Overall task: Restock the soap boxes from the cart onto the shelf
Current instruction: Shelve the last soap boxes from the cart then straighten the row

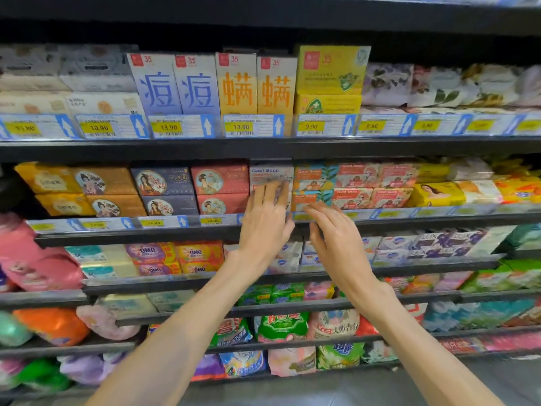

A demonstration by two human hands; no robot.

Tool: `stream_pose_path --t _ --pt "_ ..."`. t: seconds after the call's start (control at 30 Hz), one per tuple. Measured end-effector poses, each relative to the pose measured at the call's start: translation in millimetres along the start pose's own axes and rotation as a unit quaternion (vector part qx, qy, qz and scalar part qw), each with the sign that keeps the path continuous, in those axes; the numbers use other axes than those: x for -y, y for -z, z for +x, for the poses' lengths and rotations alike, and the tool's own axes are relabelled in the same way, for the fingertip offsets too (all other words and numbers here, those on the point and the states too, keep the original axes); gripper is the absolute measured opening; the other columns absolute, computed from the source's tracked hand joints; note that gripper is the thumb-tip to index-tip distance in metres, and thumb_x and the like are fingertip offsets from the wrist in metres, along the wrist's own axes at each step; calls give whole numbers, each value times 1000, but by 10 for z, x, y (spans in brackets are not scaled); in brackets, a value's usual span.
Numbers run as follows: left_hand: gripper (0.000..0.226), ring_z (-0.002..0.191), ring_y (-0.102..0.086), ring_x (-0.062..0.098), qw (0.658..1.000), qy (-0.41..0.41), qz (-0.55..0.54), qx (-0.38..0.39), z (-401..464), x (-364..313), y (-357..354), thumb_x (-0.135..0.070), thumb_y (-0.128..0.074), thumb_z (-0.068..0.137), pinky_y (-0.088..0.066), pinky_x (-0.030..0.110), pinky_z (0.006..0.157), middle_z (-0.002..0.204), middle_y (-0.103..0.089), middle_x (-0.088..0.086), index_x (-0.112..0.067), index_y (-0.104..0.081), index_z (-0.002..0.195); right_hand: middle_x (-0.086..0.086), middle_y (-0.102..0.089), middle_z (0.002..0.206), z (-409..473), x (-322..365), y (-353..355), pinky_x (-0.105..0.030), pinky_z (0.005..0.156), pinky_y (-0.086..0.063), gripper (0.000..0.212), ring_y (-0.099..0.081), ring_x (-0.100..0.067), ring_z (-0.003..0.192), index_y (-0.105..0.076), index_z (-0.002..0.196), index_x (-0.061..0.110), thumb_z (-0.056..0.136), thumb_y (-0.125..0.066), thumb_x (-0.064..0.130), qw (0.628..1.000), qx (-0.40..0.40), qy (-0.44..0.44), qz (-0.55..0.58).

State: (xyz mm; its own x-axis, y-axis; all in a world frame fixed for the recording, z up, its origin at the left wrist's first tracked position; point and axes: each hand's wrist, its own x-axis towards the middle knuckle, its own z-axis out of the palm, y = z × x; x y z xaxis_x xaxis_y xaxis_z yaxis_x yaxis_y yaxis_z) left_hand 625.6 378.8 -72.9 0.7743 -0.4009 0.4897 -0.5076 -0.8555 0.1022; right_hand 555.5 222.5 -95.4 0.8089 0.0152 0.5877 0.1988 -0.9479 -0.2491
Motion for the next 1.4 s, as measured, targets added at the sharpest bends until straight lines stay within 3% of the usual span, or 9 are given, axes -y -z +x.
stream_pose_path --t 0.17,0.33,0.53,0.67,0.87,0.97,1.1,1.3,1.4 --pt "80 135 -38 33 999 19 40 10 24 -112 -63 -36 -67 84 -41 47 109 146 -40 13 -8 -34 151 3 -58 138 -26 -134 -17 -41 109 -40 35 -49 -13 132 -57 133 17 99 -48 15 1000 1 19 14" --pt "73 134 -38 31 999 20 30 -27 -62 -72 -64 -34 -64 87 -42 44 109 145 -42 13 -10 -36 150 0 -60 136 13 -166 0 -41 109 -40 33 -50 -15 131 -59 131 15 99 -50 15 1000 1 27 9" --pt "72 136 -39 31 999 16 35 -18 -118 27 -55 -32 -62 87 -42 42 109 145 -43 13 -7 -36 150 0 -61 135 136 -142 12 -40 105 -43 33 -53 -16 129 -60 129 15 98 -50 15 999 -4 42 10" --pt "55 133 -42 29 997 -2 -5 -77 -120 84 6 -24 -60 91 -45 42 107 138 -50 11 -7 -47 142 1 -64 130 265 -105 26 -42 107 -40 28 -54 -17 128 -63 126 14 100 -51 14 997 -46 67 8" --pt "44 126 -44 33 986 2 45 -159 54 369 162 -16 -59 91 -36 47 111 129 -54 13 -6 -54 134 -4 -64 126 656 -7 -16 -44 108 -40 28 -54 -25 121 -63 125 11 97 -57 16 990 -101 91 -29" --pt "46 127 -45 35 983 7 65 -170 176 459 120 -12 -60 91 -33 48 114 134 -53 13 -7 -53 137 -8 -65 118 832 82 -37 -45 99 -44 29 -56 -31 111 -63 123 10 96 -56 15 992 -94 66 -59" --pt "39 136 -41 36 979 4 80 -186 290 560 53 -13 -54 99 -19 55 121 143 -51 11 -11 -54 138 -10 -66 121 970 91 -87 -47 97 -44 31 -54 -35 116 -63 125 12 97 -56 22 992 -94 47 -72" --pt "36 137 -42 37 981 17 93 -167 367 589 -12 -18 -57 99 -21 59 119 142 -55 10 -12 -59 134 -13 -70 113 1071 17 -178 -46 88 -48 30 -62 -40 102 -70 114 14 100 -52 33 994 -51 18 -91" --pt "36 137 -42 36 982 49 99 -150 415 575 -13 -23 -56 98 -22 58 119 141 -56 9 -15 -60 133 -10 -69 119 1108 18 -181 -47 89 -47 30 -60 -40 109 -72 109 13 99 -53 34 996 -28 1 -81"
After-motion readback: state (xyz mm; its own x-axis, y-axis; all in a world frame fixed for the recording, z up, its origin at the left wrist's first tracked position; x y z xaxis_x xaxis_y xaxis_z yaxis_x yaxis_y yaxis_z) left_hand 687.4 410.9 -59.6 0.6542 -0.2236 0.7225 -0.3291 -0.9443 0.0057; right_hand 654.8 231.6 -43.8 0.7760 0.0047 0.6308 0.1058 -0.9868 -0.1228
